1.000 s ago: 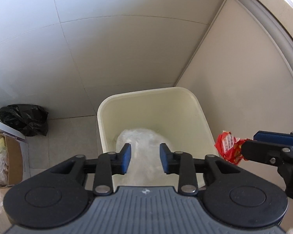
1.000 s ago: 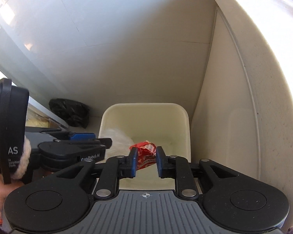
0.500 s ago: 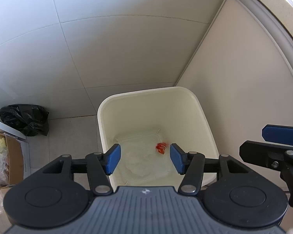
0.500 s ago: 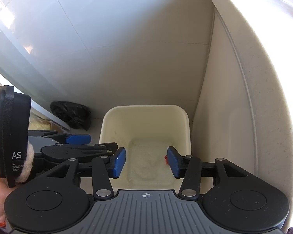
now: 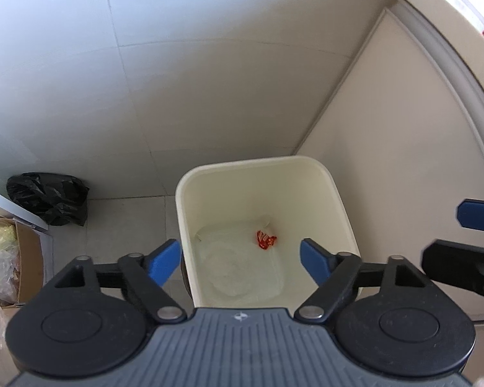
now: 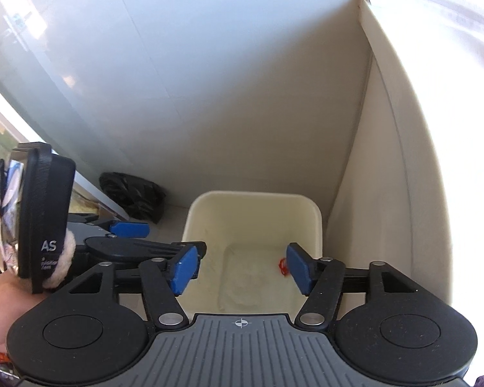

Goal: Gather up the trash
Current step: 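Move both tools back over the counter toward the cabbage leaves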

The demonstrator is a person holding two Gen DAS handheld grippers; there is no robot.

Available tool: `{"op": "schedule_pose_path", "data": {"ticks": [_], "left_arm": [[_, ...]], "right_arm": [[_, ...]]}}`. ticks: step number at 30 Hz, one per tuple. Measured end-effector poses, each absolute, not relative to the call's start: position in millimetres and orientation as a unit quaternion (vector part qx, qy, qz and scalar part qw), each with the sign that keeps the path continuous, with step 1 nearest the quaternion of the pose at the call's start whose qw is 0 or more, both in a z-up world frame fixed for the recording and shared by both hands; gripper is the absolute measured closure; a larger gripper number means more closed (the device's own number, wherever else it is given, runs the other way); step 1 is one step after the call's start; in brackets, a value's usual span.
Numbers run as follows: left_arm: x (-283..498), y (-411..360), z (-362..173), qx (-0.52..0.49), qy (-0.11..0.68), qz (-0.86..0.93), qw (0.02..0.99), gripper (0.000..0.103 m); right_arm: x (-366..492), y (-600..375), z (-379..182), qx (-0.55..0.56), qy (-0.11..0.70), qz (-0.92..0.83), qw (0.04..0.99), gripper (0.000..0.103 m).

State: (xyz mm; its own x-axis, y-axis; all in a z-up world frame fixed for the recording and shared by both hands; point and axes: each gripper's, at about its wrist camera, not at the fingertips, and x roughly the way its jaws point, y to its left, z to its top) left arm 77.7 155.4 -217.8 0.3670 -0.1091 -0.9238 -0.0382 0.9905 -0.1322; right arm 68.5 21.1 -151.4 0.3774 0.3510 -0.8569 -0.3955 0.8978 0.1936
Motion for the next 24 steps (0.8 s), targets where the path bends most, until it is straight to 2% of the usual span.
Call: {"op": "schedule_pose_path", "data": {"ticks": [3, 8, 14, 24], "left_arm": [[76.0, 158.7, -210.4, -0.067, 0.555, -0.016, 0.829, 0.009], [75.7, 158.5, -193.6, -0.06, 0.542, -0.008, 0.838, 0.004], [76.4, 155.5, -167.7, -0.069, 0.522, -0.004, 0.85, 0.001], [83.5, 134.8, -120.9, -0.074, 0.487, -0.027, 0.87, 0.001]], "right_arm": [[62.0, 19.4, -138.2, -0.026, 0.493, 0.24, 0.836, 0.031], [48.9, 15.8, -108.8, -0.036, 0.457, 0.261, 0.85, 0.019], [40.9, -6.5, -83.3, -0.041, 0.418, 0.267, 0.867, 0.014], [28.8, -59.3, -46.9, -0.047, 0.376, 0.232, 0.896, 0.013]]}}
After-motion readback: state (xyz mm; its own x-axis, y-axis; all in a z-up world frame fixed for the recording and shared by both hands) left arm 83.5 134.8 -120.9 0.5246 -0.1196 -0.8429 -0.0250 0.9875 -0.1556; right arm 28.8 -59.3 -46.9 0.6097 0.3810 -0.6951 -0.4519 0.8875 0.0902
